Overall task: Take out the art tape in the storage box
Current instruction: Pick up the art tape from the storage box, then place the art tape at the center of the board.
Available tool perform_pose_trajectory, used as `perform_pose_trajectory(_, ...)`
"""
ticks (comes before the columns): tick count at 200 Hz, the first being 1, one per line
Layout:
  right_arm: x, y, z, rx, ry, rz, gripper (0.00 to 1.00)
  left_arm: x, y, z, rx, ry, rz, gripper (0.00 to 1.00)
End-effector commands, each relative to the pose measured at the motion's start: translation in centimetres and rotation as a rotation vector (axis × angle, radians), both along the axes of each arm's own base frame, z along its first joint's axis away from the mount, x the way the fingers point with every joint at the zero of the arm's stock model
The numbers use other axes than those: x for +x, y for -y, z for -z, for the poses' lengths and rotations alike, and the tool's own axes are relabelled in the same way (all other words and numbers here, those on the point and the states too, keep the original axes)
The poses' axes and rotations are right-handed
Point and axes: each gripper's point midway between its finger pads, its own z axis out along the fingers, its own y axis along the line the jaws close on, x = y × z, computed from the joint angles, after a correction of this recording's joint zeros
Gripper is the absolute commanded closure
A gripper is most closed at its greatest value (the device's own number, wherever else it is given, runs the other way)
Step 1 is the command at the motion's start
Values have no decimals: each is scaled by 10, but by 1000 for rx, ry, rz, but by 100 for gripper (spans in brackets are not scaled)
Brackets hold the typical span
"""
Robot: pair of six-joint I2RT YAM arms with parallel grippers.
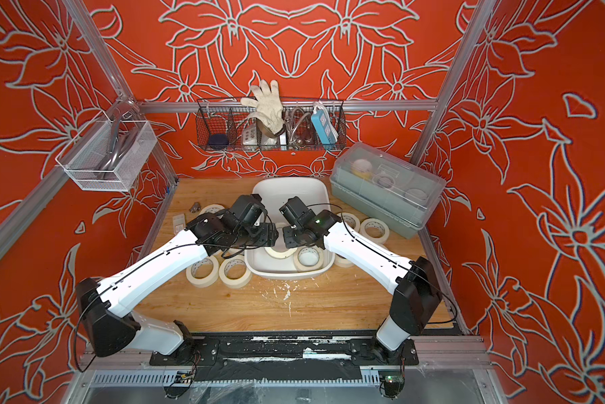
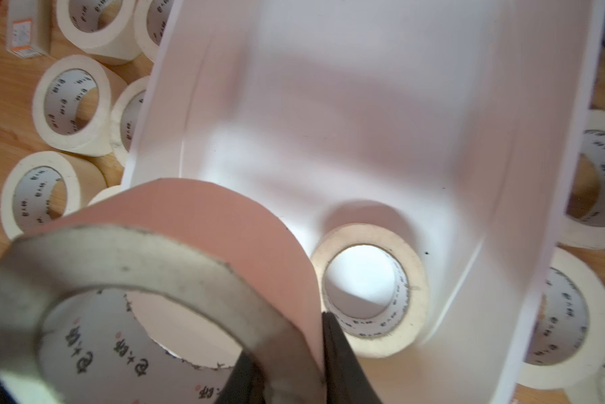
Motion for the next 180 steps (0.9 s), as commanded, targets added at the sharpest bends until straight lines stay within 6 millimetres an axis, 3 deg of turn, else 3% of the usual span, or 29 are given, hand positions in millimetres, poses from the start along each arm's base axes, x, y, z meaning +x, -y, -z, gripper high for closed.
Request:
perform_pose_trajectory(1,-2,41,-17,-124,29,17,100,0,-1,-12,-15,53,17,22)
perform_pose_trajectory(47,-30,109,-21,-259,-15,73,100,10,1,-9,15,68,12,21)
perform_pose_trajectory(106,-80,186,-16,-217,-71,230,100,24,18,25,52,-1,22,21)
perform_pose_trajectory(134,-101,216,4,-184,-107,391,100,32,28,43,67,-51,32,21)
perform_pose_trajectory(180,-120,227,55,-100,-186,549,100,40,41,64,84,-105,47,21)
